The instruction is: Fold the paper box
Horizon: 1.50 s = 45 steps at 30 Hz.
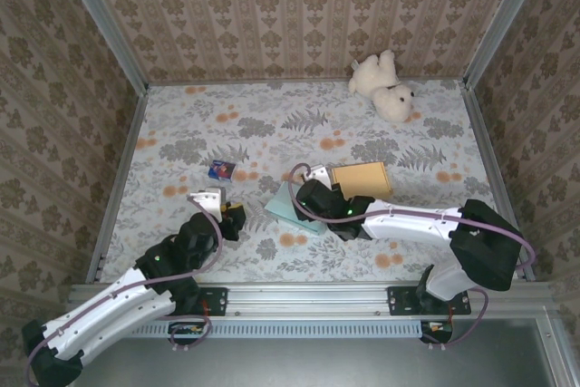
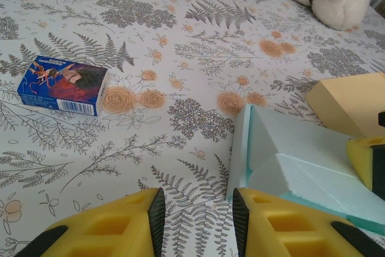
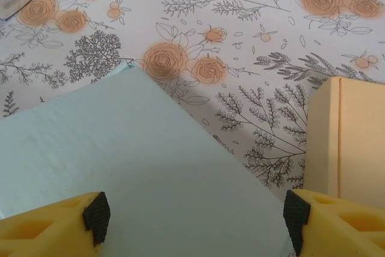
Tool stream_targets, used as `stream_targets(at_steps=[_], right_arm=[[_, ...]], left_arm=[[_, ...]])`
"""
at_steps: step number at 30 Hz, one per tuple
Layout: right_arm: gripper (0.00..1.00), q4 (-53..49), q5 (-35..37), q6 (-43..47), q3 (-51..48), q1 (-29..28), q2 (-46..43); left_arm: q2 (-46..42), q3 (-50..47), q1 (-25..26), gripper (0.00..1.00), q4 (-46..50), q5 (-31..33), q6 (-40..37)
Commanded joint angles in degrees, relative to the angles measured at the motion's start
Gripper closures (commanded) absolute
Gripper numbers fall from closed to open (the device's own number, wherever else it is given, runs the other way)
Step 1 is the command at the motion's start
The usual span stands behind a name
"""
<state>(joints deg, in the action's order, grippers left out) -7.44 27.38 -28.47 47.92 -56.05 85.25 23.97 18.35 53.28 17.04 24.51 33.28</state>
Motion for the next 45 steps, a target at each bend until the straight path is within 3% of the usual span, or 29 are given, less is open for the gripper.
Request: stream_targets(at_steps=[1,17,31,38,45], right_arm=[[0.21,0.8,-0.26,0.43,-0.97,-0.3,-0.1],[0.21,3.69,-2.91,2.37,-1.34,-0.29,6.44],[0.21,11.22,-10.91,17.15,-0.2,-0.27,11.47],[0.21,12.61,-16.34,28.27,3.02,-0.2,13.38],[0.21,15.47,-18.1,23.76,0.93,-0.2,8.33]], left_arm=[[-0.58,-0.88,0.34,0.63,-1.72,1.24,-0.4],[-0.44,-1.74,0.25,0.61,-2.8,1.72,-0.54],[4.44,-3.18,-0.88,0.55,-6.89,2.77,0.28],[10.45,-3.63,-5.19,0.54,-11.31,-3.57,1.26],[17.02,-3.92,-9.9,0.51,-16.87,-10.15,0.98]])
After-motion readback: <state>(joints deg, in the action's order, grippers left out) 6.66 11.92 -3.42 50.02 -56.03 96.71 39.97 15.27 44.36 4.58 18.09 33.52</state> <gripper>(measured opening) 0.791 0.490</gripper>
